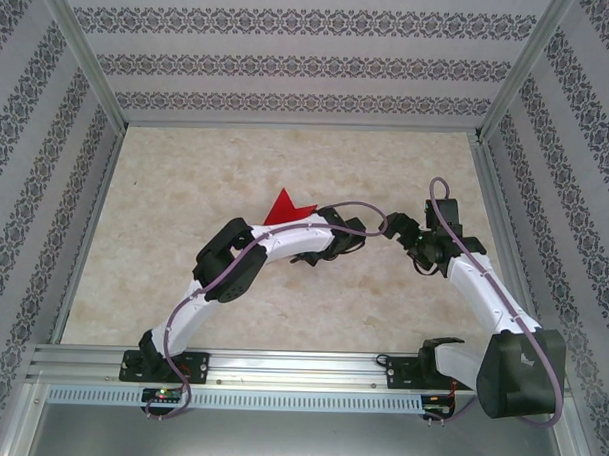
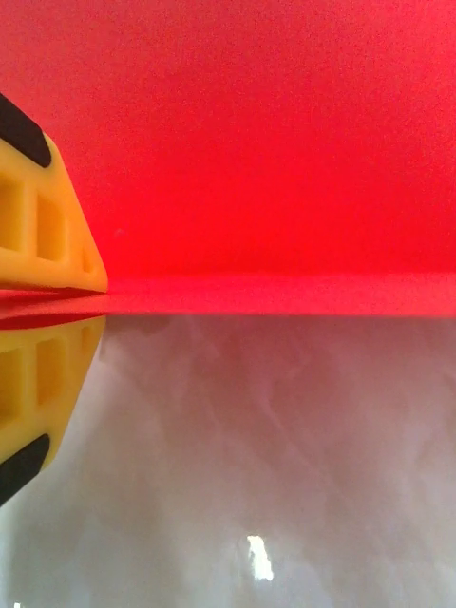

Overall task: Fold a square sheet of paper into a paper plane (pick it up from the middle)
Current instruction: Turn over the paper at the center of the table.

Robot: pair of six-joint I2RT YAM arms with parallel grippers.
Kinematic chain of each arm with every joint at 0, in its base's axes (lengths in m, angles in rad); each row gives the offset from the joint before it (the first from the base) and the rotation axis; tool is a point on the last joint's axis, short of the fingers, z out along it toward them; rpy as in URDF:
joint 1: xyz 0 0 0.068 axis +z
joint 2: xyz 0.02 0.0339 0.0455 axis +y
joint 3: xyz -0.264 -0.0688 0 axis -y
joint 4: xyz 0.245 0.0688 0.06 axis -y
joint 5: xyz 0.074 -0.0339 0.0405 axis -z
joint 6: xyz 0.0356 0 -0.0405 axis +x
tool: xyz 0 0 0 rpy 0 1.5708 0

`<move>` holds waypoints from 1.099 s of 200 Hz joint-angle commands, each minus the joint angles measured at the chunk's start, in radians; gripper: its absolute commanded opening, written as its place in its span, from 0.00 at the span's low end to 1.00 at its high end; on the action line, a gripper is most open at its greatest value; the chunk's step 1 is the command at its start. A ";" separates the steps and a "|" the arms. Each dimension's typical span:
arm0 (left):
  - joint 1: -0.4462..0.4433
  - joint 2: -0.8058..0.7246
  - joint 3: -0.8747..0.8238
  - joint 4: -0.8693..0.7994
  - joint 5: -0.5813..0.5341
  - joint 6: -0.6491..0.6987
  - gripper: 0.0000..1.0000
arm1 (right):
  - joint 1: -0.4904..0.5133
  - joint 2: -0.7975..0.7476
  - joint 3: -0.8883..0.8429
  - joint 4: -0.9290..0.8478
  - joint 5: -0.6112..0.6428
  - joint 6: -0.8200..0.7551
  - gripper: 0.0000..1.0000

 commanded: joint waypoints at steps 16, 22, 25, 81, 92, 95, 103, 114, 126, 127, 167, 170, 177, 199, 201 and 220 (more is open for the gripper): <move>-0.010 0.010 -0.027 0.067 0.076 0.015 0.20 | -0.008 -0.021 0.002 0.002 -0.003 0.001 0.98; -0.009 0.008 -0.027 0.071 0.087 0.015 0.22 | -0.008 -0.023 0.005 -0.001 -0.003 -0.002 0.98; -0.010 0.005 -0.026 0.071 0.096 0.018 0.23 | -0.009 -0.023 0.005 -0.004 -0.003 -0.003 0.98; -0.014 -0.188 -0.022 0.102 0.325 -0.031 0.49 | -0.009 -0.020 0.031 -0.030 -0.017 -0.016 0.98; -0.013 -0.242 -0.045 0.135 0.383 -0.041 0.57 | -0.009 -0.014 0.039 -0.035 -0.026 -0.020 0.98; -0.012 -0.257 -0.052 0.145 0.399 -0.046 0.59 | -0.009 -0.012 0.041 -0.036 -0.028 -0.022 0.98; -0.009 -0.298 -0.074 0.169 0.439 -0.054 0.63 | -0.009 -0.010 0.046 -0.033 -0.041 -0.028 0.98; 0.002 -0.353 -0.107 0.195 0.473 -0.078 0.73 | -0.008 -0.008 0.050 -0.020 -0.063 -0.034 0.98; 0.026 -0.409 -0.142 0.207 0.491 -0.112 0.83 | -0.004 -0.010 0.050 0.003 -0.081 -0.033 0.98; 0.028 -0.416 -0.145 0.209 0.493 -0.113 0.84 | -0.004 -0.010 0.050 0.007 -0.082 -0.033 0.98; 0.123 -0.630 -0.339 0.335 0.557 -0.152 1.00 | 0.110 0.071 0.103 0.066 -0.082 0.002 0.92; 0.135 -0.644 -0.355 0.343 0.561 -0.157 1.00 | 0.130 0.082 0.111 0.069 -0.077 0.003 0.92; 0.162 -0.674 -0.396 0.362 0.571 -0.165 1.00 | 0.173 0.112 0.129 0.078 -0.065 0.016 0.92; 0.255 -0.763 -0.536 0.420 0.585 -0.199 1.00 | 0.332 0.214 0.204 0.092 -0.014 0.038 0.93; 0.263 -0.774 -0.547 0.426 0.587 -0.203 1.00 | 0.345 0.222 0.211 0.094 -0.009 0.040 0.93; 0.351 -0.852 -0.672 0.478 0.613 -0.247 1.00 | 0.458 0.339 0.281 0.126 0.005 0.066 0.93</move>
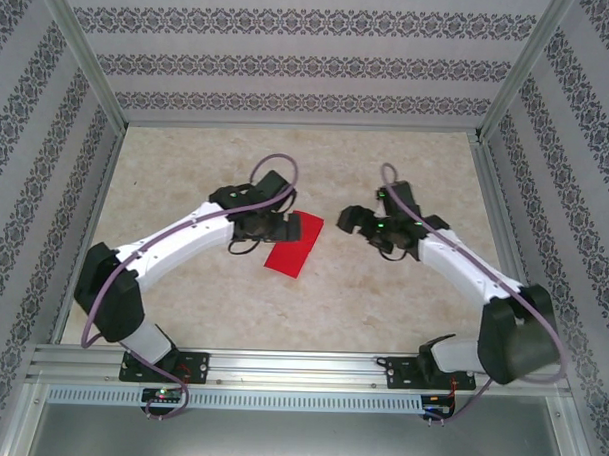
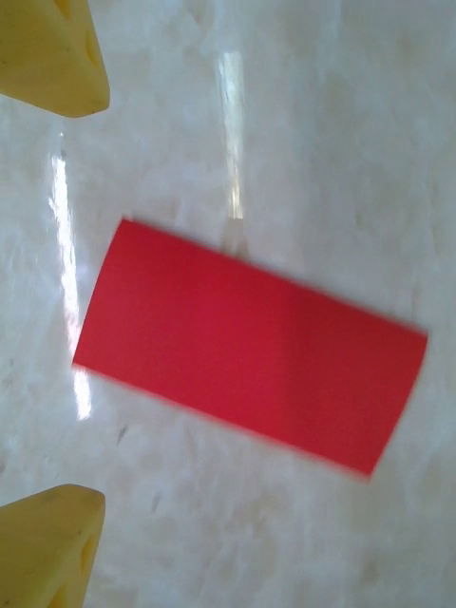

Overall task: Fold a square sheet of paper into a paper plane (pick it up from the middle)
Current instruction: Rotate the paper at the center of the table.

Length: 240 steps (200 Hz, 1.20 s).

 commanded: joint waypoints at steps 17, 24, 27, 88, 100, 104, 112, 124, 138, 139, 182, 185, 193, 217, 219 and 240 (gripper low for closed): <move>0.156 -0.148 -0.215 0.146 0.072 -0.107 1.00 | 0.181 0.211 0.162 0.077 0.028 0.064 0.93; 0.181 -0.169 -0.249 0.158 0.083 -0.116 1.00 | 0.210 0.256 0.197 0.082 0.023 0.069 0.93; 0.190 -0.176 -0.262 0.163 0.088 -0.120 1.00 | 0.219 0.276 0.215 0.083 0.022 0.070 0.93; 0.330 -0.276 -0.415 0.193 0.141 -0.151 1.00 | 0.346 0.565 0.459 0.047 -0.011 0.076 0.88; 0.345 -0.286 -0.430 0.196 0.145 -0.151 1.00 | 0.349 0.594 0.476 0.036 -0.020 0.064 0.88; 0.348 -0.289 -0.432 0.196 0.147 -0.150 1.00 | 0.349 0.604 0.481 0.029 -0.022 0.058 0.88; 0.353 -0.291 -0.437 0.197 0.147 -0.149 1.00 | 0.350 0.620 0.491 0.015 -0.029 0.045 0.88; 0.356 -0.291 -0.440 0.200 0.150 -0.149 1.00 | 0.350 0.644 0.501 0.000 -0.042 0.015 0.88; 0.357 -0.288 -0.441 0.205 0.154 -0.149 1.00 | 0.349 0.668 0.513 -0.041 -0.050 -0.038 0.87; 0.358 -0.288 -0.442 0.206 0.154 -0.149 1.00 | 0.349 0.669 0.513 -0.045 -0.052 -0.043 0.87; 0.357 -0.272 -0.435 0.213 0.174 -0.129 1.00 | 0.336 0.666 0.496 -0.222 -0.031 -0.313 0.87; 0.358 -0.270 -0.435 0.213 0.175 -0.127 1.00 | 0.332 0.662 0.494 -0.235 -0.025 -0.328 0.87; 0.358 -0.267 -0.433 0.211 0.177 -0.125 1.00 | 0.322 0.651 0.485 -0.259 -0.022 -0.362 0.87; 0.358 -0.258 -0.431 0.216 0.185 -0.123 1.00 | 0.292 0.606 0.455 -0.306 -0.048 -0.455 0.87; 0.358 -0.257 -0.432 0.218 0.186 -0.124 1.00 | 0.290 0.603 0.453 -0.311 -0.050 -0.463 0.87; 0.357 -0.251 -0.434 0.242 0.214 -0.117 1.00 | 0.277 0.560 0.446 -0.343 -0.039 -0.505 0.87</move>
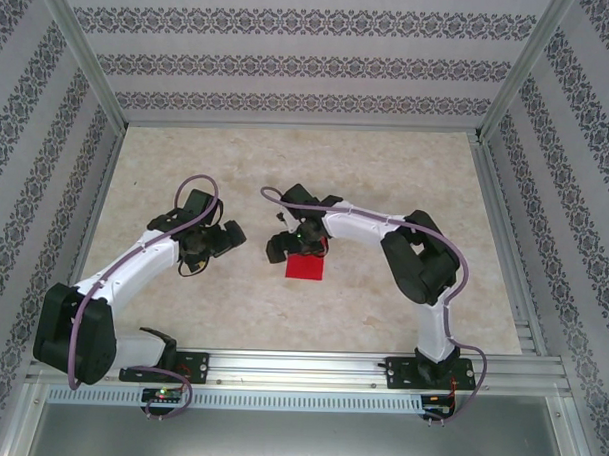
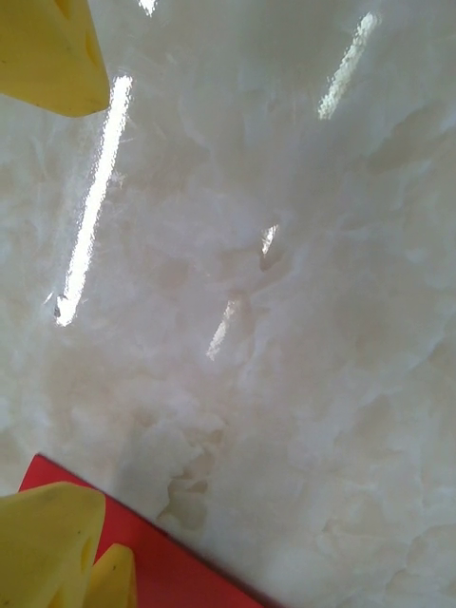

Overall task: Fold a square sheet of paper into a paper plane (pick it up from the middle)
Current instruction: Rotate the paper at the center of the table, then third fold the triangle at the center of the table.

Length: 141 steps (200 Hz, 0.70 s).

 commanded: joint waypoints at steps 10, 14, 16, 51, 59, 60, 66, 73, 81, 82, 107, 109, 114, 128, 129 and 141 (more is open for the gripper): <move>0.010 0.017 0.001 0.076 0.058 0.024 1.00 | -0.029 -0.094 -0.039 -0.101 0.013 -0.100 0.87; 0.009 0.019 0.002 0.086 0.069 0.028 1.00 | -0.031 -0.115 -0.050 -0.084 0.012 -0.083 0.87; 0.007 0.022 0.001 0.091 0.074 0.030 1.00 | -0.034 -0.128 -0.058 -0.073 0.010 -0.073 0.87; -0.051 0.056 0.017 0.199 0.165 0.060 0.92 | -0.097 -0.334 -0.226 0.134 -0.025 0.171 0.85; -0.077 0.070 0.031 0.221 0.174 0.067 0.89 | -0.117 -0.368 -0.270 0.160 -0.019 0.228 0.84; -0.081 0.071 0.033 0.224 0.175 0.069 0.89 | -0.119 -0.373 -0.276 0.163 -0.019 0.234 0.84; -0.101 0.087 0.047 0.235 0.179 0.076 0.86 | -0.137 -0.396 -0.306 0.180 -0.018 0.270 0.84; -0.126 0.107 0.067 0.247 0.181 0.082 0.82 | -0.156 -0.419 -0.345 0.198 -0.016 0.308 0.82; -0.155 0.133 0.089 0.261 0.184 0.087 0.77 | -0.176 -0.447 -0.384 0.215 -0.020 0.350 0.82; -0.158 0.138 0.092 0.263 0.184 0.087 0.76 | -0.178 -0.450 -0.389 0.217 -0.021 0.354 0.82; -0.240 0.242 0.169 0.322 0.217 0.088 0.63 | -0.238 -0.508 -0.492 0.268 -0.069 0.418 0.80; -0.246 0.251 0.175 0.327 0.217 0.086 0.63 | -0.241 -0.509 -0.498 0.271 -0.073 0.419 0.80; -0.262 0.274 0.192 0.336 0.221 0.085 0.61 | -0.251 -0.514 -0.510 0.275 -0.089 0.422 0.80; -0.294 0.338 0.237 0.355 0.222 0.078 0.57 | -0.263 -0.515 -0.537 0.277 -0.125 0.420 0.78; -0.296 0.343 0.239 0.356 0.223 0.077 0.56 | -0.263 -0.515 -0.538 0.276 -0.127 0.419 0.78; -0.314 0.392 0.268 0.378 0.229 0.068 0.54 | -0.265 -0.518 -0.559 0.272 -0.137 0.418 0.76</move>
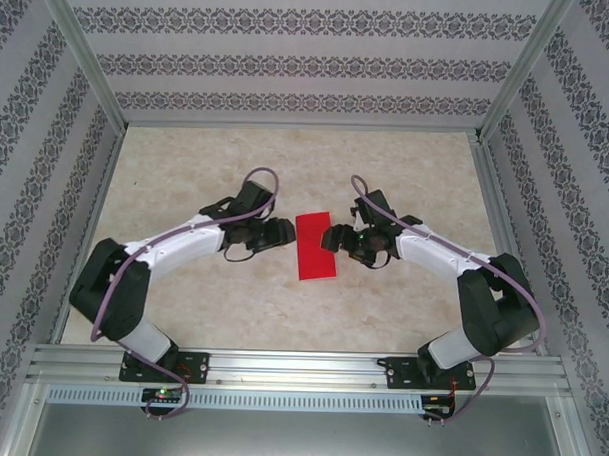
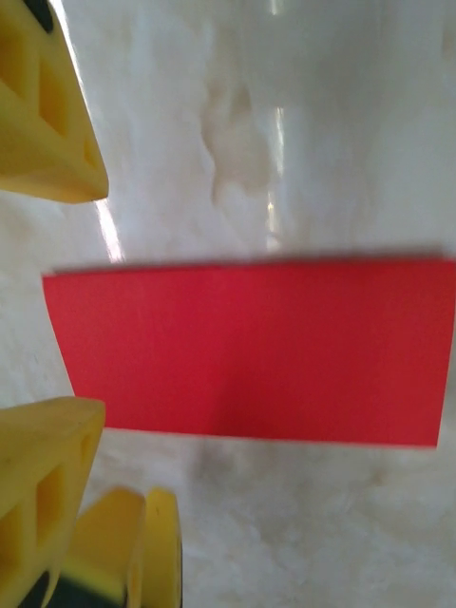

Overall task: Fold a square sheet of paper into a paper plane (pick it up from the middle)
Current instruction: Third fold the triangle at the center of the table.

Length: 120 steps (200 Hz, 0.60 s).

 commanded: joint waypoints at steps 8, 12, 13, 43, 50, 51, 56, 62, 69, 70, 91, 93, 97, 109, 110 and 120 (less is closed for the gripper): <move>-0.045 0.103 0.074 0.101 0.032 -0.004 0.52 | -0.004 -0.031 -0.051 0.052 -0.080 0.047 0.75; -0.047 0.116 0.080 0.103 0.033 -0.006 0.52 | -0.005 -0.032 -0.061 0.057 -0.084 0.051 0.74; -0.047 0.118 0.082 0.103 0.034 -0.006 0.52 | -0.004 -0.033 -0.063 0.058 -0.086 0.052 0.74; -0.050 0.177 0.103 0.125 0.034 -0.023 0.48 | -0.004 -0.038 -0.122 0.107 -0.123 0.075 0.67; -0.050 0.189 0.106 0.123 0.031 -0.023 0.48 | -0.004 -0.036 -0.130 0.117 -0.130 0.080 0.65; -0.050 0.189 0.106 0.124 0.031 -0.025 0.47 | -0.004 -0.036 -0.131 0.120 -0.130 0.082 0.65; -0.050 0.196 0.108 0.122 0.028 -0.025 0.47 | -0.004 -0.036 -0.139 0.133 -0.138 0.088 0.64; -0.050 0.202 0.109 0.122 0.027 -0.026 0.47 | -0.004 -0.035 -0.146 0.150 -0.147 0.099 0.62; -0.050 0.209 0.108 0.121 0.026 -0.028 0.46 | -0.004 -0.032 -0.152 0.164 -0.159 0.109 0.60; -0.050 0.209 0.108 0.121 0.026 -0.029 0.46 | -0.004 -0.031 -0.152 0.166 -0.161 0.109 0.60; -0.050 0.222 0.107 0.123 0.026 -0.032 0.46 | -0.002 -0.019 -0.160 0.190 -0.178 0.127 0.55; -0.050 0.223 0.105 0.124 0.025 -0.033 0.45 | -0.002 -0.018 -0.161 0.192 -0.178 0.127 0.54; -0.052 0.223 0.104 0.125 0.025 -0.034 0.45 | -0.003 -0.014 -0.162 0.193 -0.179 0.128 0.53; -0.050 0.227 0.103 0.128 0.027 -0.035 0.45 | -0.003 -0.007 -0.162 0.195 -0.178 0.129 0.51; -0.050 0.227 0.104 0.128 0.028 -0.034 0.45 | -0.003 -0.006 -0.162 0.195 -0.179 0.129 0.50; -0.050 0.232 0.104 0.126 0.029 -0.033 0.44 | -0.003 -0.001 -0.162 0.202 -0.186 0.128 0.47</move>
